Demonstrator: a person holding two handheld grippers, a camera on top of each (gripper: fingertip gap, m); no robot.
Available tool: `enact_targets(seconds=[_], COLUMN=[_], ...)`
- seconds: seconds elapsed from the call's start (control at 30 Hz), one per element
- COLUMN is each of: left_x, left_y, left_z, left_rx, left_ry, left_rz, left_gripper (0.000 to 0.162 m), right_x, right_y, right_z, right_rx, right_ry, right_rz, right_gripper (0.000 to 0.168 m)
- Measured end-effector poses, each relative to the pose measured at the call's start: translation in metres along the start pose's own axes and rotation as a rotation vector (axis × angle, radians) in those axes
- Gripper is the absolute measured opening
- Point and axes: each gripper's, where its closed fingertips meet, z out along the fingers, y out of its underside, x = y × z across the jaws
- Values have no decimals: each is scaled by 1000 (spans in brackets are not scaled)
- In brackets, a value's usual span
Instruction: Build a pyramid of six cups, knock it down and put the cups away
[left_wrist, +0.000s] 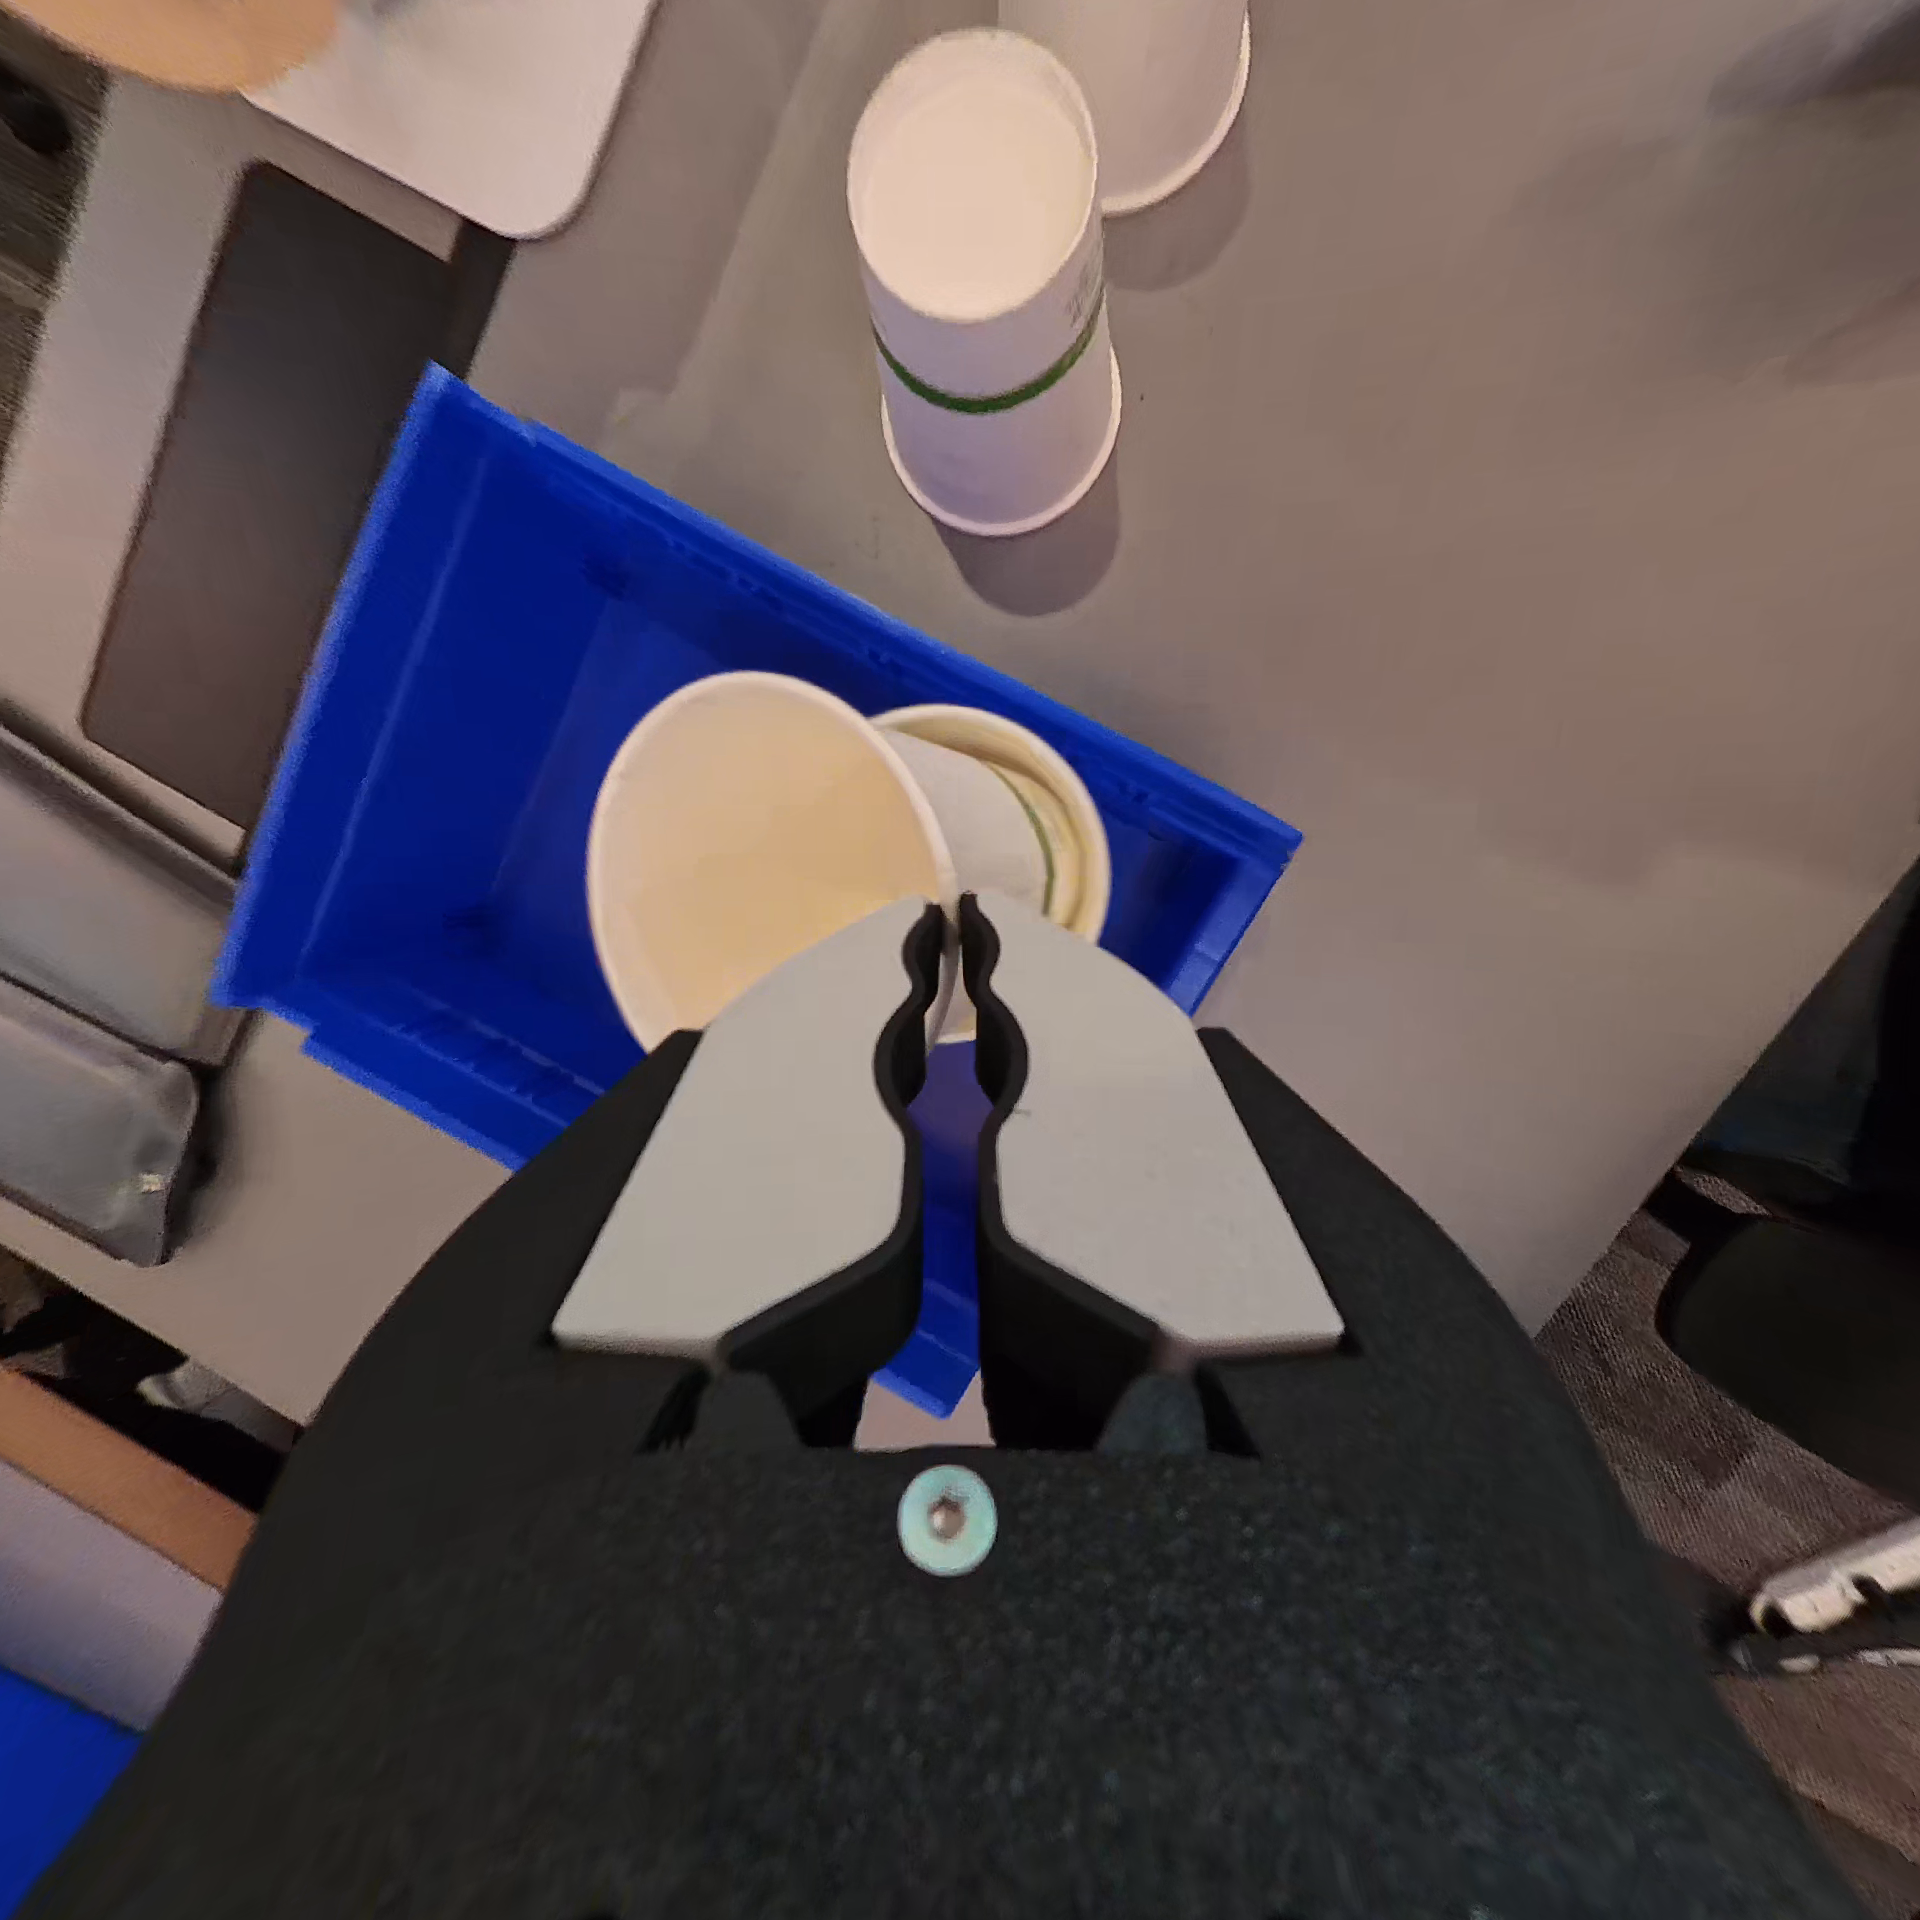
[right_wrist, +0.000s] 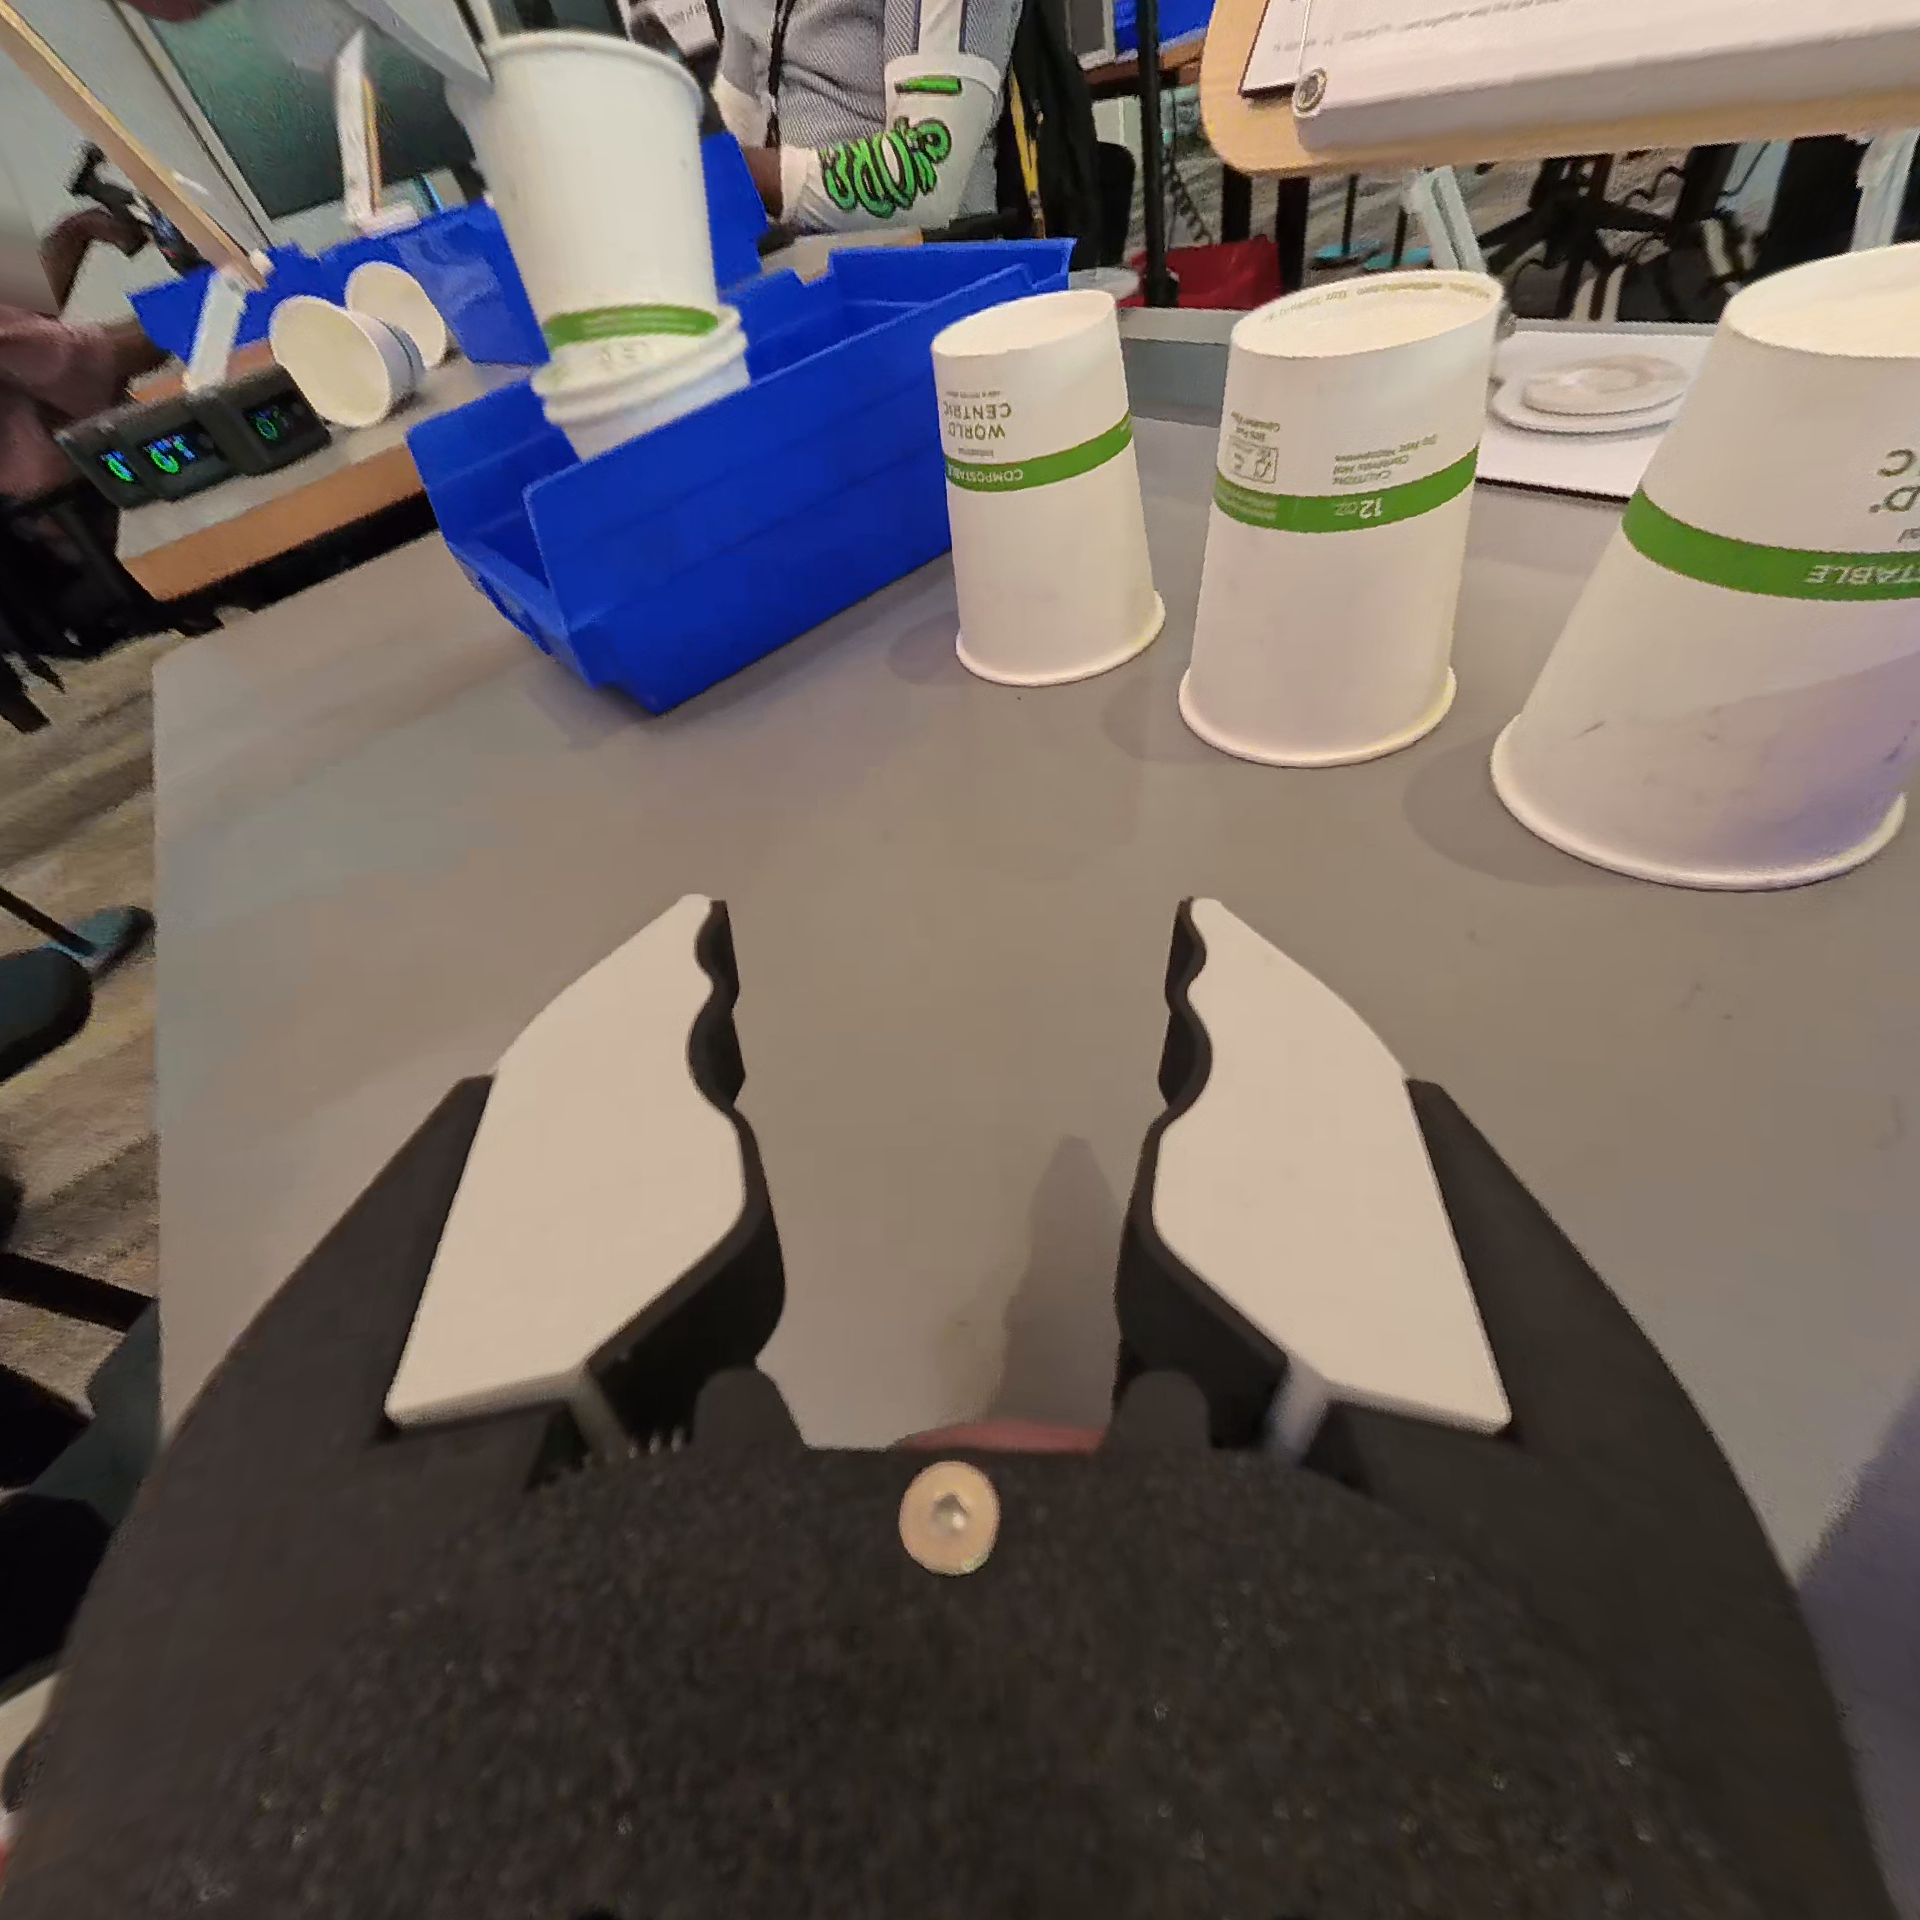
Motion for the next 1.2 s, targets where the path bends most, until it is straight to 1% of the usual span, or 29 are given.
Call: enact_targets(seconds=[0.1,0.23,0.33,0.43,0.53,0.67,0.73,0.83,0.97,1.0,1.03,1.07,1.13,1.2], left_x=[-1,3,19,44,71,106,119,137,154,157,160,161,165,166], left_y=[-18,-56,-87,-121,-156,-199,-218,-239,-252,-253,-253,-253,-250,-247], left_z=[-31,-71,-89,-95,-89,-73,-64,-50,-32,-28,-24,-21,-17,-16], left_rx=[94,279,396,495,552,605,630,649,672,676,678,680,693,716], left_ry=[-31,-84,-85,-29,23,93,120,166,230,248,263,271,295,299], left_rz=[-3,-10,22,47,101,171,191,215,219,217,214,211,206,191], left_gripper=[3,3,3,3,3,3,3,3,3,3,3,3,3,3], right_x=[0,-1,-2,-7,-18,-25,-29,-31,-22,-19,-14,-10,-4,-6], right_y=[-4,-6,-10,-32,-67,-114,-131,-150,-163,-164,-165,-165,-164,-161], right_z=[-1,1,5,11,18,18,18,11,5,3,0,-3,-5,-5], right_rx=[42,78,106,221,362,546,600,697,765,776,800,814,808,766], right_ry=[-38,-89,-115,-159,-272,-468,-567,-683,-748,-756,-757,-745,-725,-703], right_rz=[71,180,224,241,319,579,707,835,926,938,943,939,917,862], right_gripper=[79,79,80,86,90,97,99,105,104,102,95,85,84,84])
